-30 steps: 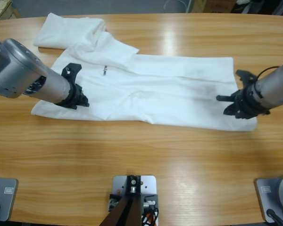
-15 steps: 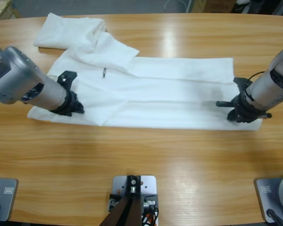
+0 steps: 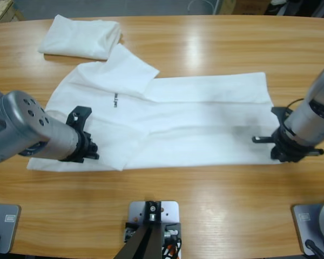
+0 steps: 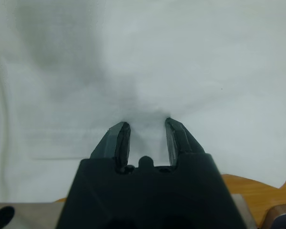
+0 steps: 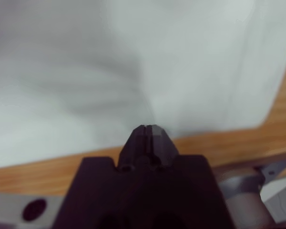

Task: Fold clothes

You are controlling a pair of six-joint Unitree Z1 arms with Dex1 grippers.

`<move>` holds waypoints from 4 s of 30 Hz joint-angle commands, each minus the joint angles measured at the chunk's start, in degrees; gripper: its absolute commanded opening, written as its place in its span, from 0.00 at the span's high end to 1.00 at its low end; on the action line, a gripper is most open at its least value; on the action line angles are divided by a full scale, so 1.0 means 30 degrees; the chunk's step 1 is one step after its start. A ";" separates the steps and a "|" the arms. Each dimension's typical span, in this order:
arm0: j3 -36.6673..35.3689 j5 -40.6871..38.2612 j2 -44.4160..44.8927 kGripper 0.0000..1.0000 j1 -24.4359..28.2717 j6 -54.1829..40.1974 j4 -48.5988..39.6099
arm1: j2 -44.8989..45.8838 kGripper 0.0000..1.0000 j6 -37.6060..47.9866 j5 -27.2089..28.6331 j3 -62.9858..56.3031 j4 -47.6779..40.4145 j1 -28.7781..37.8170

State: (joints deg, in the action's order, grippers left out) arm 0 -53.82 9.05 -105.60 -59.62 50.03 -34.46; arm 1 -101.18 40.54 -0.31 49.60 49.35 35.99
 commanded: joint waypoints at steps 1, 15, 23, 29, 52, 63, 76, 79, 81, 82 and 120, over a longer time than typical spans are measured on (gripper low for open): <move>0.1581 -0.0496 -0.0408 0.70 -0.1907 0.1669 -0.1655 | 0.0681 1.00 0.1516 -0.1268 -0.0519 0.1390 0.1335; 0.1182 0.0207 0.0096 0.70 -0.2804 0.2542 -0.2212 | 0.4777 1.00 0.0432 0.1480 0.1221 0.1601 0.3221; 0.0602 0.0190 0.0032 0.71 -0.2804 0.2396 -0.2194 | 0.1841 1.00 0.1838 0.0062 -0.2336 -0.4446 0.3180; 0.0655 0.0201 -0.0062 0.71 -0.2804 0.2396 -0.2194 | 0.1824 1.00 0.2079 -0.0242 -0.2517 -0.4381 0.3180; 0.1797 0.0155 0.1039 0.69 -0.3794 0.2777 -0.2341 | 0.0341 1.00 0.5377 -0.3969 -0.3759 -0.4006 0.6555; 0.2196 0.0201 0.2170 0.52 -0.4064 0.2612 -0.2341 | 0.1970 0.02 0.6625 -0.1180 -0.1105 0.1466 0.7604; 0.0678 0.1719 0.4338 0.11 -0.0067 -0.0821 -0.2528 | 0.4138 0.00 0.0918 0.0461 0.2305 0.1742 0.6719; 0.0151 0.1696 0.5329 0.09 0.3313 -0.4589 -0.1093 | 0.5257 0.00 -0.1009 0.0226 0.2481 0.0880 0.5143; -0.0382 0.1057 0.5018 0.08 0.4743 -0.9264 0.0401 | 0.5697 0.00 -0.2269 -0.0406 0.2452 0.0271 0.3602; -0.1003 0.0588 0.4625 0.08 0.5487 -1.1022 0.0448 | 0.5708 0.00 -0.2826 -0.0688 0.2463 0.0148 0.2823; -2.4113 -0.5816 -1.2619 0.22 1.1083 -1.9132 -0.9952 | 0.0792 0.00 -0.5796 -0.3295 0.2803 -0.3262 -0.2738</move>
State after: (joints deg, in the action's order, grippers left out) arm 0 -124.06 -4.97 -135.95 -27.63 -6.58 -61.00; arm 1 -95.02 24.24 -9.18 59.07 41.38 28.42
